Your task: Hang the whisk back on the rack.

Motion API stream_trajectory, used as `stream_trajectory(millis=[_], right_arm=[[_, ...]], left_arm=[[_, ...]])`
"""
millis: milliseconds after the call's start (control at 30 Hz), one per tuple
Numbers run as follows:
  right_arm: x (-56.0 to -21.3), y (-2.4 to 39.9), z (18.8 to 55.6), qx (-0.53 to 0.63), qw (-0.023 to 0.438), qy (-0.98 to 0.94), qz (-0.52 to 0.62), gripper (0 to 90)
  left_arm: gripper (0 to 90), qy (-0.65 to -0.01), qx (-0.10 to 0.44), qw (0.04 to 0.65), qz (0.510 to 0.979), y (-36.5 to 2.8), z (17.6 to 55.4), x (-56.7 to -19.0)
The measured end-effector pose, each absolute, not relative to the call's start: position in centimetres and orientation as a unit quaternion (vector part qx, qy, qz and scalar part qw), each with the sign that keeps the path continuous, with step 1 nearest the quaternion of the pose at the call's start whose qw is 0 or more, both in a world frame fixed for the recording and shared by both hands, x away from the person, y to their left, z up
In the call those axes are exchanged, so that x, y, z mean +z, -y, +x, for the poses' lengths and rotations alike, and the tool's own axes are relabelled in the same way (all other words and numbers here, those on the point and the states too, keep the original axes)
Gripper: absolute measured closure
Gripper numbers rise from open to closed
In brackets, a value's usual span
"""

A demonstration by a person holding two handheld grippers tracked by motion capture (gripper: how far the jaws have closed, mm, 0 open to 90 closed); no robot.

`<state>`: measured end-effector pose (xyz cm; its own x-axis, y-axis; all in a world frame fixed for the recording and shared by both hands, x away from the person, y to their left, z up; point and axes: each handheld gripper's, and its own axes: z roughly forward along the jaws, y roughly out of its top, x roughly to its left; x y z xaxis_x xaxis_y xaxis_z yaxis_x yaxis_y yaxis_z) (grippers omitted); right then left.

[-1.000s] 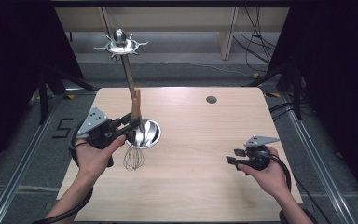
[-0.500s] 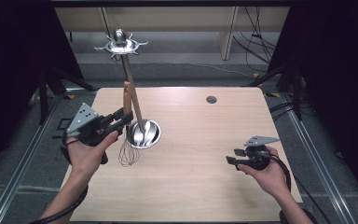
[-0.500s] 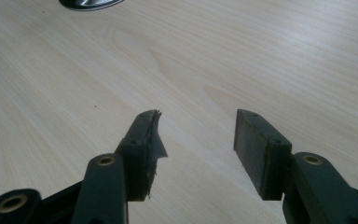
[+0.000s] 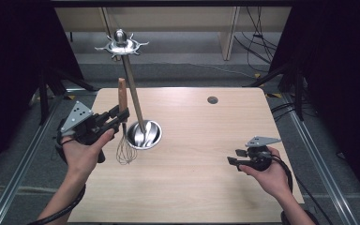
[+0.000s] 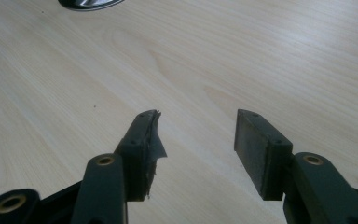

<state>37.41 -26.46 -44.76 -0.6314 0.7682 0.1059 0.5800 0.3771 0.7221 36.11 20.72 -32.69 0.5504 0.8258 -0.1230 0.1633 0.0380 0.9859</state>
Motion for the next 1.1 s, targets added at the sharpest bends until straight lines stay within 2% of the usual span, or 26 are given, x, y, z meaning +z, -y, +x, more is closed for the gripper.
stream_trajectory(millis=[1100], right_arm=[[-44.8,26.5,37.4,0.377,0.126,-0.82,0.412,50.2]], left_arm=[[68.3,-0.399,0.301,0.604,0.62,-21.3,36.4,-31.0]])
